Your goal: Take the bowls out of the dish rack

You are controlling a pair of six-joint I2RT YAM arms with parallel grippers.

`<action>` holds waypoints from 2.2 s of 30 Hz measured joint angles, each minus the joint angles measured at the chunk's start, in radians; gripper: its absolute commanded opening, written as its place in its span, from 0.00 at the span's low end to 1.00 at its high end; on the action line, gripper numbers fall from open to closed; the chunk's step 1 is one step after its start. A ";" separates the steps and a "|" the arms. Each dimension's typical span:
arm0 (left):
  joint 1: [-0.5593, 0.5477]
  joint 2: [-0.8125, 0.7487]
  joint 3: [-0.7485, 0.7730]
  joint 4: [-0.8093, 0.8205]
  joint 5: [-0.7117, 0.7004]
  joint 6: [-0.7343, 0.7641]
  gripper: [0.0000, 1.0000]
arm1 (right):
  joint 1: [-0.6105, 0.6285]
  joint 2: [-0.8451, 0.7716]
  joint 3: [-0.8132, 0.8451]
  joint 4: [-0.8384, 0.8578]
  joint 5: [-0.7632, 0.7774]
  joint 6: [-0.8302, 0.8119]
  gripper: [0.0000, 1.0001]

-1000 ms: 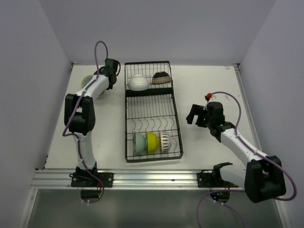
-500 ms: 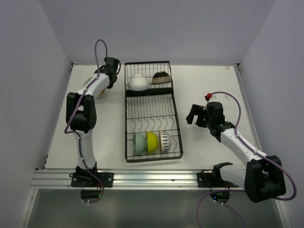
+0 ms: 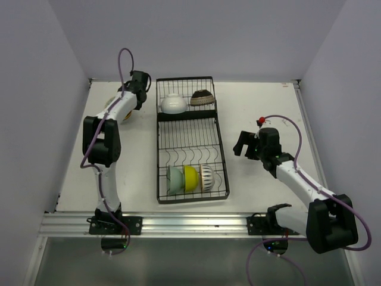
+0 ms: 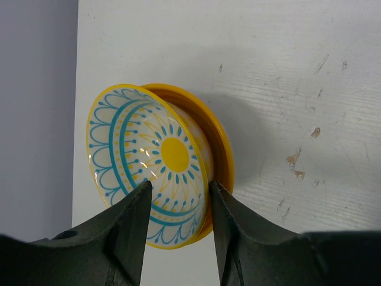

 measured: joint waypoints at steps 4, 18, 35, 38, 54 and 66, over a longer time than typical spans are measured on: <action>0.000 -0.008 0.000 0.000 0.017 -0.003 0.49 | 0.000 0.002 0.003 0.000 0.000 0.000 0.99; 0.001 -0.150 -0.057 0.040 0.173 -0.009 0.54 | 0.000 0.012 0.009 0.000 0.000 0.000 0.99; 0.004 -0.198 -0.122 0.117 0.216 -0.017 0.03 | 0.000 0.013 0.010 0.000 0.000 0.000 0.99; 0.005 -0.183 -0.122 0.123 0.217 -0.017 0.01 | 0.000 0.016 0.012 0.000 0.000 0.000 0.99; 0.016 -0.134 -0.151 0.141 0.227 -0.017 0.00 | 0.000 0.028 0.015 0.000 0.000 -0.001 0.98; 0.026 -0.129 -0.161 0.152 0.246 -0.018 0.00 | 0.000 0.035 0.016 0.000 0.000 -0.002 0.98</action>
